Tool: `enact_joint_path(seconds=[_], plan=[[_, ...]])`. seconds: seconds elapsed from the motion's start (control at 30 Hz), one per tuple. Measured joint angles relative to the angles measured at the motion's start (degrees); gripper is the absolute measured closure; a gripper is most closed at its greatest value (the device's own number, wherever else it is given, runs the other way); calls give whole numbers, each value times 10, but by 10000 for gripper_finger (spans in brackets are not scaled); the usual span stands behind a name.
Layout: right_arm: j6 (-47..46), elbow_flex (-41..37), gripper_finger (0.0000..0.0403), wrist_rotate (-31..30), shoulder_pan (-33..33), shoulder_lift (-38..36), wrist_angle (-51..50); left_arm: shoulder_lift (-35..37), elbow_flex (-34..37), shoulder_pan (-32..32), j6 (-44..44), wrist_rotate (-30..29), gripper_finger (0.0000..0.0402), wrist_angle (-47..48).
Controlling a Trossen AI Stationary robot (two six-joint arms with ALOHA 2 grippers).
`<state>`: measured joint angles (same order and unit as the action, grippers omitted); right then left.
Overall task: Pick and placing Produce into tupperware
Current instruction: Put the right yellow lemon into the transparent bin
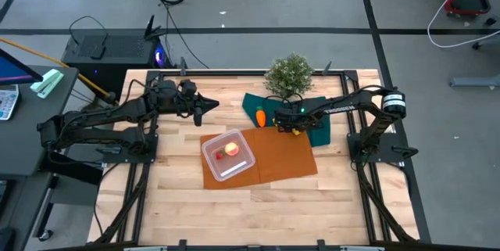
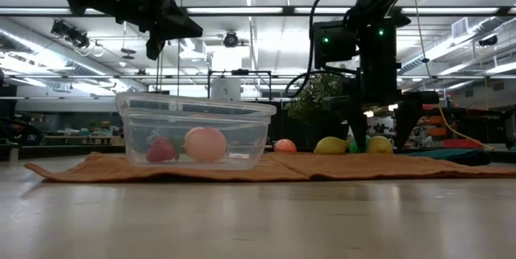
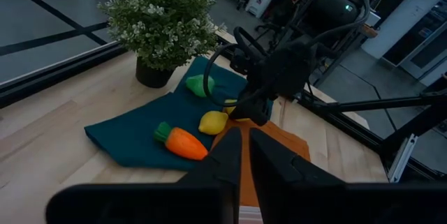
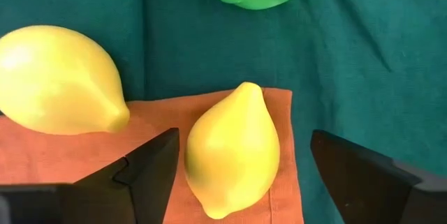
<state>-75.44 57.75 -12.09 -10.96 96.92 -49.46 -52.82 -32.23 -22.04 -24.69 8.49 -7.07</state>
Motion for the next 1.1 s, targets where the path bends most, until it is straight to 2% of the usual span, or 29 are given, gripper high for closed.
enact_joint_path(seconds=[0.43, 0.83, 1.1], plan=[[1, -7, 119, 1, 0, 0, 23, 0, 0, 0, 0, 0, 374, 0], [-15, -37, 120, 4, 3, 0, 50, 0, 0, 0, 0, 0, 362, 0], [-12, -37, 160, 2, 3, 0, 71, 0, 0, 0, 0, 0, 374, 0]])
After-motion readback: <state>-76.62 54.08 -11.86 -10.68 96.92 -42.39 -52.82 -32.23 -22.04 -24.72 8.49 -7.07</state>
